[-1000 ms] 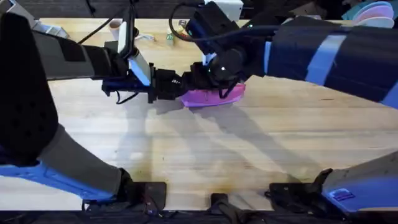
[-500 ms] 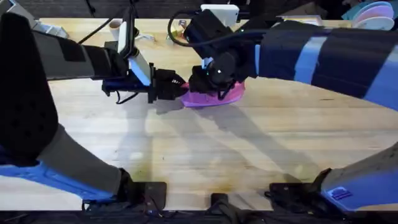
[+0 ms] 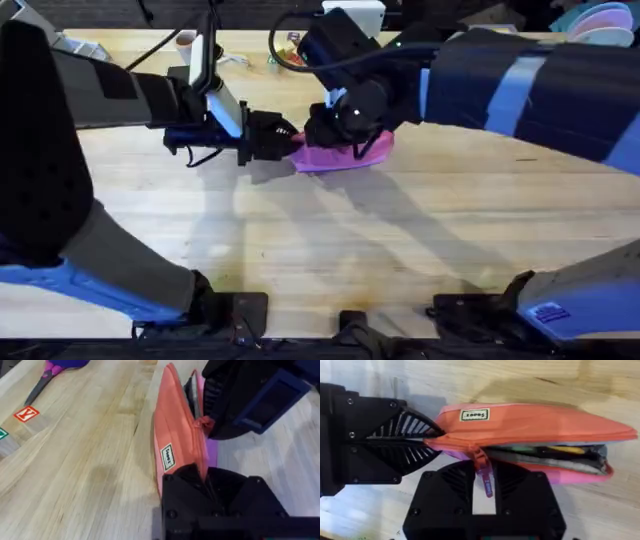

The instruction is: Unzip the bag, pick up the pens from the table one at a time and place them inside, then zip the bag closed.

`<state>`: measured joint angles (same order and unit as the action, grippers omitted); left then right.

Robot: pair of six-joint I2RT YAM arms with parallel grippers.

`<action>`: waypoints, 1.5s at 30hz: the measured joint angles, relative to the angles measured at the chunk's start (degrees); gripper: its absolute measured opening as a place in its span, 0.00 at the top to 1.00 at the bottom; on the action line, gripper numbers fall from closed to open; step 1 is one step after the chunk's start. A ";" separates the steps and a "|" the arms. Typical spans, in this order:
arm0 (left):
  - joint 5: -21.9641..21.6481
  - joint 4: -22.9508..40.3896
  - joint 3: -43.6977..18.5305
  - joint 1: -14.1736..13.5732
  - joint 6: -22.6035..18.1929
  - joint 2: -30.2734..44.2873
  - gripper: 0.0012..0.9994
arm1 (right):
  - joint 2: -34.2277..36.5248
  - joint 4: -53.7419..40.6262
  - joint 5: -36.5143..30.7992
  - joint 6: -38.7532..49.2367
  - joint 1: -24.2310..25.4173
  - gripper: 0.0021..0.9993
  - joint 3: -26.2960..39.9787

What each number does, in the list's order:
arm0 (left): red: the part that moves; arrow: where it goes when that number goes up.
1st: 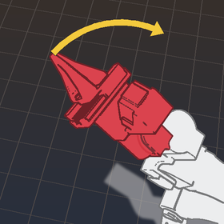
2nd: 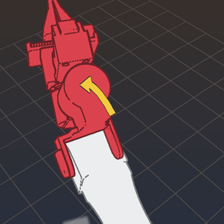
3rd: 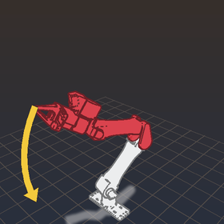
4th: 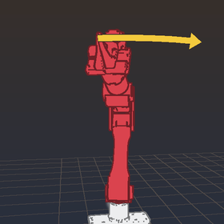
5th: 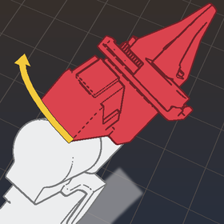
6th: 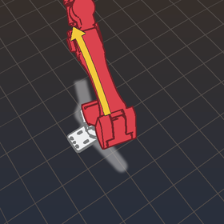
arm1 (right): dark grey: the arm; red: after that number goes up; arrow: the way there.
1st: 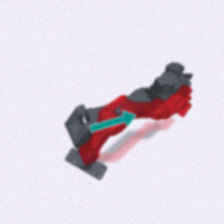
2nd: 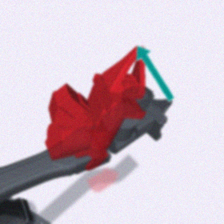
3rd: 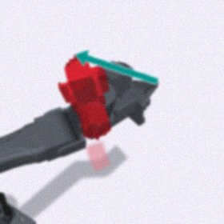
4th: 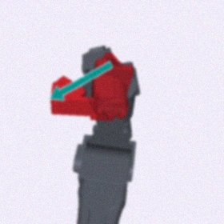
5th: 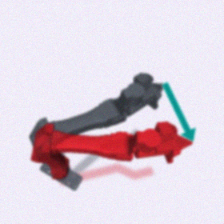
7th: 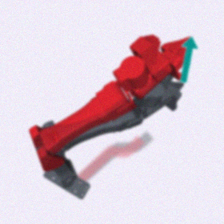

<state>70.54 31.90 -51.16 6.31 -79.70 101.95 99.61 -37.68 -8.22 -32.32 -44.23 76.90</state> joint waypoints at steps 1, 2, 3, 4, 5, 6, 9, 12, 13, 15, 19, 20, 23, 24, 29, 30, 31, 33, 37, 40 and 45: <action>0.00 0.00 0.00 0.00 0.00 0.00 0.96 | -0.11 -0.01 -0.01 0.08 0.00 0.81 0.00; 0.00 0.00 0.00 0.00 0.00 0.00 0.96 | -0.13 -0.01 0.01 0.20 0.00 0.82 0.00; 0.00 0.00 0.00 0.00 0.00 0.00 0.96 | -0.13 -0.01 -0.01 0.24 0.00 0.82 0.00; 0.00 0.00 0.00 0.00 0.00 0.00 0.96 | -0.13 -0.01 -0.01 0.32 0.00 0.83 0.00; 0.00 0.00 0.00 0.00 0.00 0.00 0.96 | -0.13 -0.01 -0.01 0.42 0.00 0.83 0.00; 0.00 0.00 0.00 0.00 0.00 0.00 0.96 | -0.13 -0.01 0.00 0.53 0.00 0.84 0.00; 0.00 0.00 0.00 0.00 0.00 0.00 0.96 | -0.13 0.01 0.01 0.64 0.00 0.87 0.00; 0.00 0.00 0.00 0.00 0.00 0.00 0.96 | -0.13 -0.01 0.01 0.68 0.03 0.88 0.00; 0.00 0.00 0.00 0.00 0.00 0.00 0.96 | -0.14 -0.01 0.02 0.69 0.14 0.88 0.00; 0.19 -0.02 0.00 0.00 0.00 0.00 0.96 | -0.84 -0.05 0.19 0.85 0.56 0.90 0.00; 0.20 -0.02 0.00 0.00 0.00 0.00 0.96 | -1.88 -0.06 0.53 1.06 1.28 0.93 0.02; 0.20 -0.02 0.00 0.00 0.00 0.00 0.96 | -2.27 0.01 0.51 0.95 1.49 0.96 0.02; 0.22 -0.02 0.00 0.00 0.00 0.00 0.96 | -3.25 0.03 0.60 1.03 2.16 0.97 0.04; 0.22 0.00 0.00 0.00 0.00 0.00 0.96 | -3.40 0.06 0.67 1.03 2.37 0.97 0.07; 0.22 -0.02 0.00 0.00 0.00 0.00 0.96 | -3.47 0.14 1.17 2.69 3.39 0.97 0.09; 0.22 -0.02 0.00 0.00 0.00 0.00 0.96 | -3.47 0.15 1.21 3.30 3.57 0.97 0.09; 0.24 -0.02 0.00 0.00 0.00 0.00 0.96 | -3.46 0.17 1.37 4.15 3.78 0.97 0.09; 0.26 -0.02 0.00 0.00 0.00 0.00 0.96 | -3.47 0.03 1.65 5.91 4.02 0.97 0.09; 0.27 0.00 0.00 0.00 0.00 0.00 0.96 | -3.51 -1.61 1.78 8.70 4.21 0.97 0.09; 0.28 0.00 0.00 0.00 0.00 0.00 0.96 | -3.51 -1.76 1.65 9.69 5.04 0.97 0.09; 0.39 -0.22 0.00 0.00 0.00 -0.01 0.96 | -3.51 -2.23 2.25 10.49 9.08 0.97 0.09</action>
<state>70.94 31.68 -51.16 6.31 -79.70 101.94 96.09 -39.91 -5.96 -21.83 -35.15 76.99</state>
